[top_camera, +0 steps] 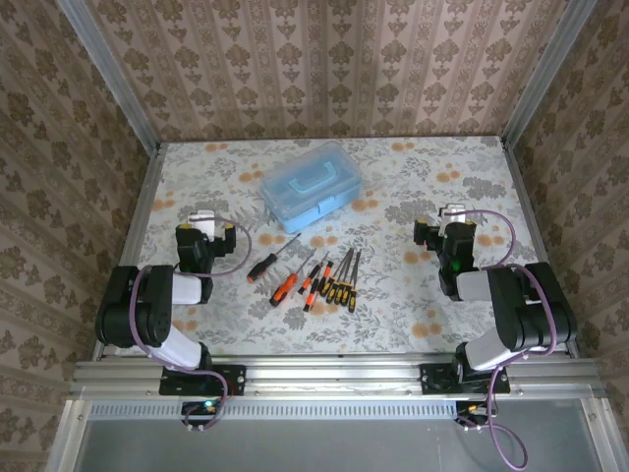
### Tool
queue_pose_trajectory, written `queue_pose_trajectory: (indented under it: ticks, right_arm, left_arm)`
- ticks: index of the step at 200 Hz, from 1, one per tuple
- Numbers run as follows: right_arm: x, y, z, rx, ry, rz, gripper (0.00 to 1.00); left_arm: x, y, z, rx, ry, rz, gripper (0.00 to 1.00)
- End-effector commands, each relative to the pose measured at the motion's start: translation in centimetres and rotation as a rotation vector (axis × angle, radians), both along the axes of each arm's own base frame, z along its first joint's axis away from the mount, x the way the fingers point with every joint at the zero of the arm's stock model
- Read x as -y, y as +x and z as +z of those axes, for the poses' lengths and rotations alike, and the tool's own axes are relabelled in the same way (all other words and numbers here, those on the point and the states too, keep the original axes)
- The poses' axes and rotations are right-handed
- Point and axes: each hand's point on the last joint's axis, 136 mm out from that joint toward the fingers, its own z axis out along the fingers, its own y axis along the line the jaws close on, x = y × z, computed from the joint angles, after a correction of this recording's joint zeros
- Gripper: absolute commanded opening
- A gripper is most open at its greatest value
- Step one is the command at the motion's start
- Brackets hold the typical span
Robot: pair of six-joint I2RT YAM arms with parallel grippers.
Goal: Pack the tool kit
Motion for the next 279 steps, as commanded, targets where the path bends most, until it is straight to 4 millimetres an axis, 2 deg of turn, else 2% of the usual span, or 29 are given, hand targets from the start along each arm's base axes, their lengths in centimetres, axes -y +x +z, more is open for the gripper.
queue_pose_trajectory:
  ticks: [1, 242, 279]
  right_arm:
    - [0.3, 0.8, 1.3, 0.048, 0.002, -0.033, 1.00]
    - [0.3, 0.9, 1.3, 0.049, 0.004, -0.034, 1.00]
    - [0.4, 0.9, 1.2, 0.045, 0.010, -0.030, 1.00]
  left_arm:
    - [0.1, 0.6, 1.1, 0.048, 0.033, -0.001, 1.00]
    - [0.1, 0.7, 1.0, 0.043, 0.032, 0.000, 1.00]
    - [-1.4, 1.2, 0.8, 0.009, -0.014, 0.053, 1.00]
